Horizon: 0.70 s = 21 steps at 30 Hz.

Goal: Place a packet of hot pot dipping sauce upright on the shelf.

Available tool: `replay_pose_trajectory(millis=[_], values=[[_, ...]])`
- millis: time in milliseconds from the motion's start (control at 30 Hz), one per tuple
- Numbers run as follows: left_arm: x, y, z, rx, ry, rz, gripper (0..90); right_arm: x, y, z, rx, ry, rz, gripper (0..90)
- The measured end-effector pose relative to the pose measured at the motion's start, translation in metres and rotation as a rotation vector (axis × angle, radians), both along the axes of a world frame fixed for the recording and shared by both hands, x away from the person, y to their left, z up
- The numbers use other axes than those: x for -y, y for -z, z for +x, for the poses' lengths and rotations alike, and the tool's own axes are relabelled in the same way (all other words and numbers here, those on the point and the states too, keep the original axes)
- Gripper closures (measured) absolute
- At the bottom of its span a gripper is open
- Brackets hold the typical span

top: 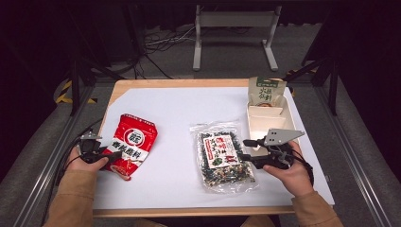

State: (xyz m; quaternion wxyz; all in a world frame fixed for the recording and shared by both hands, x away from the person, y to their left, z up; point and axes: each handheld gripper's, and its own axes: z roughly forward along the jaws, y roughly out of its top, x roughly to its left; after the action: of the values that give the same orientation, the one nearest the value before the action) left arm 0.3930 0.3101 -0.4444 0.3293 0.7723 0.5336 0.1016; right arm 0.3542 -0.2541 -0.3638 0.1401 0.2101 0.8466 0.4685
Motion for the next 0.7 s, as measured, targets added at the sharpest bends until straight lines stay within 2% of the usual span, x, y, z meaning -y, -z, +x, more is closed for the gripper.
replay_pose_trajectory(millis=[100, 200, 300, 333, 367, 700], values=[[0.002, -0.001, -0.001, 0.005, -0.003, 0.015, 38.7, 0.000, 0.000, 0.000, -0.001, 0.000, -0.001, 48.0], [0.004, -0.003, -0.002, 0.009, 0.002, 0.032, 46.4, -0.001, 0.001, 0.000, -0.002, -0.001, -0.001, 48.1], [0.009, -0.006, -0.004, 0.037, 0.002, 0.074, 50.5, -0.001, 0.002, 0.000, -0.002, -0.004, -0.005, 48.6], [0.009, -0.006, -0.004, 0.037, 0.002, 0.074, 60.0, -0.001, 0.002, 0.000, -0.002, -0.004, -0.005, 48.6], [0.009, -0.007, -0.004, 0.049, -0.003, 0.076, 64.6, -0.002, 0.002, 0.000, 0.000, -0.007, -0.006, 49.2], [0.013, -0.010, -0.005, 0.068, -0.005, 0.103, 71.9, -0.001, 0.002, 0.000, -0.001, -0.009, -0.005, 50.2]])
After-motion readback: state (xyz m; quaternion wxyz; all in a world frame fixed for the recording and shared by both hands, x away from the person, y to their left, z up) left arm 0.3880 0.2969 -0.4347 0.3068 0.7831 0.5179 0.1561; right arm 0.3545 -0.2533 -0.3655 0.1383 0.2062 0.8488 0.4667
